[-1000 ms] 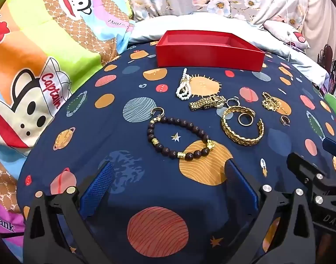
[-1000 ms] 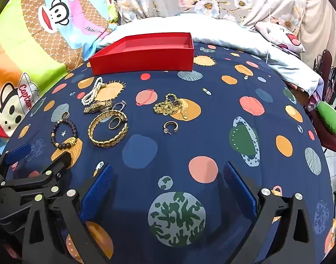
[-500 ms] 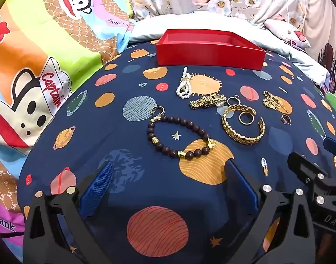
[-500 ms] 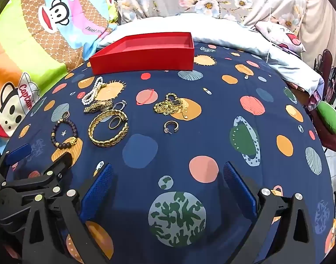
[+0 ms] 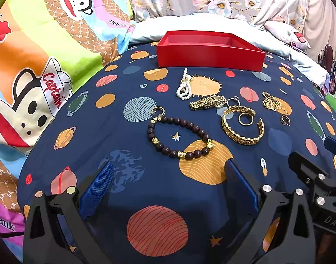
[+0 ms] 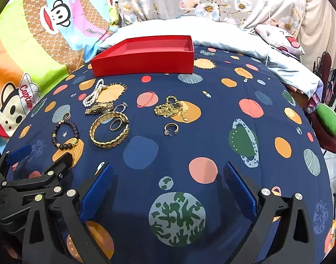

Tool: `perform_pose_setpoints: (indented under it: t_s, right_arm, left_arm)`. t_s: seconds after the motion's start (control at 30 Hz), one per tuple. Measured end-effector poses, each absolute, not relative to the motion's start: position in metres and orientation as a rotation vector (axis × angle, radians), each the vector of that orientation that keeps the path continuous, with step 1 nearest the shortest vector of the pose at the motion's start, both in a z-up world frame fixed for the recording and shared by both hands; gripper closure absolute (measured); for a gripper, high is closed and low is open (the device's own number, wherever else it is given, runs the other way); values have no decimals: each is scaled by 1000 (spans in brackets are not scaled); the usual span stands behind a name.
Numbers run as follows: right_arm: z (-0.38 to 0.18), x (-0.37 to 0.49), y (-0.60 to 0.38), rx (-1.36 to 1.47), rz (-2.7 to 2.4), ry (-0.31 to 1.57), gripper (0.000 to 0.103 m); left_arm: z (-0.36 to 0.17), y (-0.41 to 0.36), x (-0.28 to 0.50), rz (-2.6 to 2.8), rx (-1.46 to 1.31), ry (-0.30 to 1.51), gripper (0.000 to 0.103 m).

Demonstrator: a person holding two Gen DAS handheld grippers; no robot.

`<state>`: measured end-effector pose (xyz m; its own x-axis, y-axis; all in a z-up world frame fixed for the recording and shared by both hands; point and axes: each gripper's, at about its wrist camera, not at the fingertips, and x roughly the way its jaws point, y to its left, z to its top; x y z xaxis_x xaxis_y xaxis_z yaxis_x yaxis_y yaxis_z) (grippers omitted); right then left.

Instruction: Organize jewelry

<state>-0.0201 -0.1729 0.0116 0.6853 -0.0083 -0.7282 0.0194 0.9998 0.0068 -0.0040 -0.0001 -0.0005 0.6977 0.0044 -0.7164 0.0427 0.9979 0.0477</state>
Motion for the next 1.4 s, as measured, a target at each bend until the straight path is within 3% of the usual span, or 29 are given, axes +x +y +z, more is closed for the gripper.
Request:
perform_pose_setpoints:
  t_s: [1.4]
  right_arm:
    - [12, -21, -172, 13, -17, 814, 5]
  left_arm:
    - [-2, 0, -4, -23, 63, 803, 5]
